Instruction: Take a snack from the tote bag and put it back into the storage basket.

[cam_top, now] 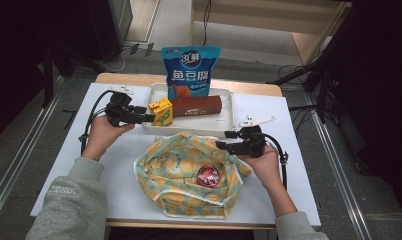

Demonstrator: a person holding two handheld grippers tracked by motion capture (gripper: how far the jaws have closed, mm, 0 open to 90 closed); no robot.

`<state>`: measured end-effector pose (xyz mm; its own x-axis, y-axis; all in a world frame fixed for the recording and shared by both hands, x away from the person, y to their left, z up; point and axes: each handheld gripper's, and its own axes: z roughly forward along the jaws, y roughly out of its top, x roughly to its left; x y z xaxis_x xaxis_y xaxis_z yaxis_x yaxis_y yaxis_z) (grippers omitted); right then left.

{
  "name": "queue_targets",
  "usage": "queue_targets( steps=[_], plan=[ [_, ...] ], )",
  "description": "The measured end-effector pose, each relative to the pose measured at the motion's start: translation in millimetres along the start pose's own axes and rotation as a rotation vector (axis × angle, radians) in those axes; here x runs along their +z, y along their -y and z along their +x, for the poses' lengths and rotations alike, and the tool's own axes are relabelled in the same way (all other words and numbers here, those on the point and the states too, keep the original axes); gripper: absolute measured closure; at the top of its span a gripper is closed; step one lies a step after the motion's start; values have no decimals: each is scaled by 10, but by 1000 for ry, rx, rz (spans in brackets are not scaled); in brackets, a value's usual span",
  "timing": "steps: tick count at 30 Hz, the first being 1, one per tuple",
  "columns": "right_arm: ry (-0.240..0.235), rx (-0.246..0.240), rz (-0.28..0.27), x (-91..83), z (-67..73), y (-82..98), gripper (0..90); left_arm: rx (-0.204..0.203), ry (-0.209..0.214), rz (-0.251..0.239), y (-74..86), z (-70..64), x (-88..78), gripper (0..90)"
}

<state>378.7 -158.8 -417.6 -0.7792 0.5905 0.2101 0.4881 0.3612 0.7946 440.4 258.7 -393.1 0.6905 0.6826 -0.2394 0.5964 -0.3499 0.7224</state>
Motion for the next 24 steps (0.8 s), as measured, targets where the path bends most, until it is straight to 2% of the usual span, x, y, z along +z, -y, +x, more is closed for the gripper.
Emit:
queue_targets(
  steps=[4,10,12,18,24],
  plan=[
    [-3,-1,2,19,0,-17,410,-14,-6,6,34,-54,-41,452],
    [-10,-9,4,50,4,-36,410,6,6,-1,68,-138,-42,615],
    [-11,-10,6,57,6,-41,410,1,32,1,74,-154,-20,682],
    [-13,-10,11,73,6,-42,410,37,18,16,80,-224,67,891],
    [-13,-13,12,81,10,-40,410,37,23,19,70,-246,151,900]
  ],
)
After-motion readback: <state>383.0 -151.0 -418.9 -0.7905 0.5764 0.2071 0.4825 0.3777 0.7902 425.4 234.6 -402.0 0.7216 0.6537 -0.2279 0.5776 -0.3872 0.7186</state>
